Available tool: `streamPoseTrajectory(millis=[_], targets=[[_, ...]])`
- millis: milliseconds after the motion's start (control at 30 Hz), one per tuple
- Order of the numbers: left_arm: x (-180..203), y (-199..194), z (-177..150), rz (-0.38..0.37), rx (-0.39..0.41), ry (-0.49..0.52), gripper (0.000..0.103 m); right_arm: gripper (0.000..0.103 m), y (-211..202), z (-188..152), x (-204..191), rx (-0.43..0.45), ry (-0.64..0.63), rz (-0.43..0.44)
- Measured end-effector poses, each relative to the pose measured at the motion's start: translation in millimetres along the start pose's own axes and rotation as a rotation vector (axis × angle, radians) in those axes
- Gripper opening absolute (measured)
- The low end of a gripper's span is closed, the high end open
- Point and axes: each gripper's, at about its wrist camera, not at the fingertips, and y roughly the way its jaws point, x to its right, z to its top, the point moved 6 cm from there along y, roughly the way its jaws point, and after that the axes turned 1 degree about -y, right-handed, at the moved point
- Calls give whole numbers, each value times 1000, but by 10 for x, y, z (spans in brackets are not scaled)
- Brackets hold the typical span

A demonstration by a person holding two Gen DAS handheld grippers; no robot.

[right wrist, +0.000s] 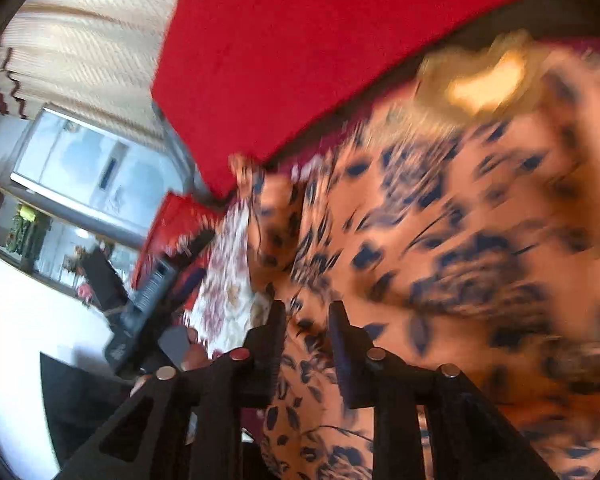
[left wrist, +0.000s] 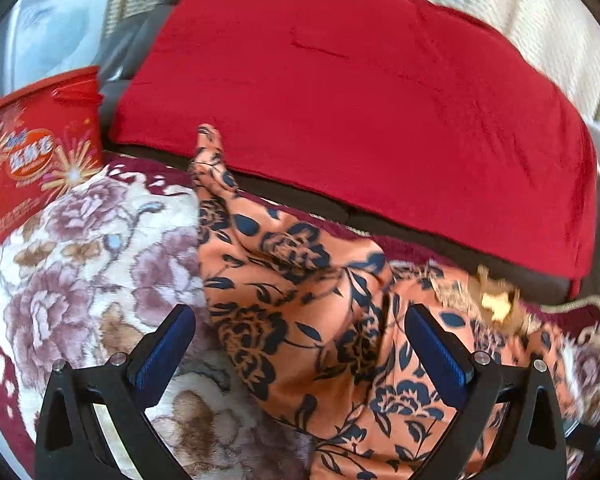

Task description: Fold small clothes

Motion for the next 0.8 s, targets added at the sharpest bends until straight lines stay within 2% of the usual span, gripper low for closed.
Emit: streamPoseTrajectory(millis=[33, 67, 100, 133, 200, 267, 367, 400, 467, 567, 700, 733, 767, 800], targets=[[-4, 29, -5, 38, -6, 18, 103, 38, -251, -101, 280, 47, -3, -50], [-59, 56, 8, 73, -8, 15, 103, 56, -461, -9, 434, 108, -1, -153], [-116, 73, 24, 80, -11, 1, 103, 65, -593, -12, 569, 135, 0, -203], [-230, 93, 58, 82, -23, -37, 103, 70, -733, 11, 750, 152, -2, -273], [-484, 98, 141, 79, -31, -136, 103, 70, -848, 10, 1102, 97, 20, -391], [-819, 79, 240, 91, -19, -252, 103, 70, -785, -41, 1331, 47, 83, -366], [-1302, 76, 348, 124, 3, -417, 103, 70, -934, -39, 1224, 84, 50, -317], [-1416, 99, 378, 123, 7, -458, 103, 70, -843, -42, 1164, 114, 21, -275], [-1563, 213, 435, 90, 0, -517, 103, 70, -895, -53, 1009, 157, -44, -255], [-1611, 496, 492, 27, -40, -568, 103, 70, -715, -112, 1005, 174, -72, -249], [-1472, 910, 412, -68, -150, -610, 103, 70, -501, -77, 1050, 146, -39, -224], [-1401, 977, 392, -77, -169, -600, 103, 70, -412, -95, 1082, 142, -40, -227], [-1371, 981, 393, -50, -166, -575, 102, 70, -396, -97, 1090, 135, -44, -234], [-1329, 988, 396, -18, -166, -540, 94, 70, -294, -98, 1102, 135, -44, -240]])
